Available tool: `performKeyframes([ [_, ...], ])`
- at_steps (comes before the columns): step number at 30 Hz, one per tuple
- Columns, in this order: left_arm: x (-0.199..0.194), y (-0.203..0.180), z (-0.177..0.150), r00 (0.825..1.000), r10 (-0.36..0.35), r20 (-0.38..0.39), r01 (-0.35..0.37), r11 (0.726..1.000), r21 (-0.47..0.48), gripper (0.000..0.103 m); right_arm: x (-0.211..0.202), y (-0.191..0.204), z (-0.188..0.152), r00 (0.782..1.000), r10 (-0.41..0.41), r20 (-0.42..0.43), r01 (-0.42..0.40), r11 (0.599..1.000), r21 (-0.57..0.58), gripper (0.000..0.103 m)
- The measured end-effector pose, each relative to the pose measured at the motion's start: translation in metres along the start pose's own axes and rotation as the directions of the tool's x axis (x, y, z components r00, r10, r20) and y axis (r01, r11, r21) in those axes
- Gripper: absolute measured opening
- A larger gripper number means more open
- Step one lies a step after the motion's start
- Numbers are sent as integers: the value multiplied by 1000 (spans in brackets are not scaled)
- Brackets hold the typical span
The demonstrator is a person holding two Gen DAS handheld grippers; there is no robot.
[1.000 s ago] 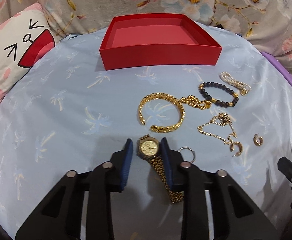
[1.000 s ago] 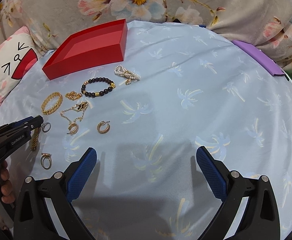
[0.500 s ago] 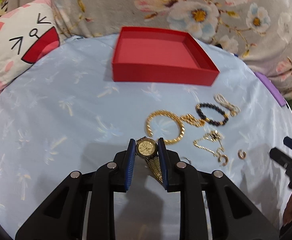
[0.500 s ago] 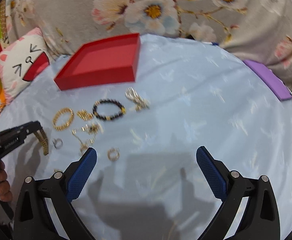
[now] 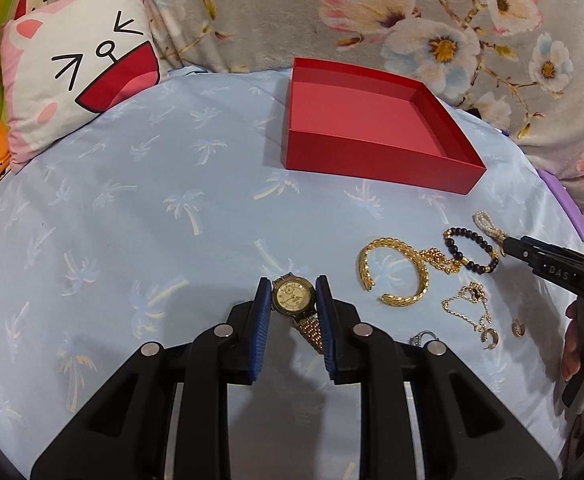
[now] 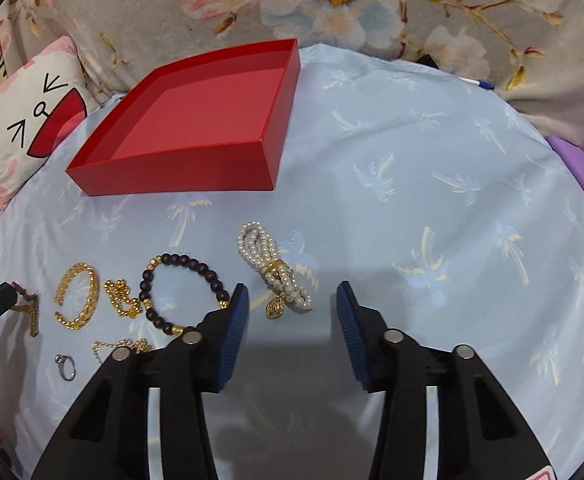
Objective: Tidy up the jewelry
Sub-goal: 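Grasp the pearl bracelet with the right gripper while the left gripper lifts the watch, then carry watch and pearl bracelet into the red box and open both grippers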
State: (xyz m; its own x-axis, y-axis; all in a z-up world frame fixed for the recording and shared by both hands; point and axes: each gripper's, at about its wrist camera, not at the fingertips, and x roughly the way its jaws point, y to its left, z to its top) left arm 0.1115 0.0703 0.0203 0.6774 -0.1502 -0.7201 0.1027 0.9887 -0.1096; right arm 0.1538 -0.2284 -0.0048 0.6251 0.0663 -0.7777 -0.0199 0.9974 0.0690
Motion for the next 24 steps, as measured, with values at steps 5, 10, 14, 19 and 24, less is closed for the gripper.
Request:
performKeyframes([
  [5, 5, 2, -1, 1000, -8, -21, 8, 1000, -6, 22, 9, 4, 1, 1000, 7, 0, -7, 1000, -27, 26],
  [10, 9, 0, -2, 999, -12, -32, 12, 1000, 1, 22, 10, 3, 1, 1000, 26, 9, -25, 999, -27, 12],
  [14, 10, 0, -1, 999, -23, -41, 23, 1000, 2, 22, 6, 2, -1, 999, 31, 19, -30, 999, -23, 11],
  [19, 0, -5, 18, 999, -50, -20, 51, 997, 50, 22, -25, 9, 9, 995, 76, 68, -74, 997, -30, 11],
  [24, -11, -15, 69, 993, -115, 23, 111, 988, 109, 22, -57, 25, 51, 984, 117, 138, -109, 992, -65, 11],
])
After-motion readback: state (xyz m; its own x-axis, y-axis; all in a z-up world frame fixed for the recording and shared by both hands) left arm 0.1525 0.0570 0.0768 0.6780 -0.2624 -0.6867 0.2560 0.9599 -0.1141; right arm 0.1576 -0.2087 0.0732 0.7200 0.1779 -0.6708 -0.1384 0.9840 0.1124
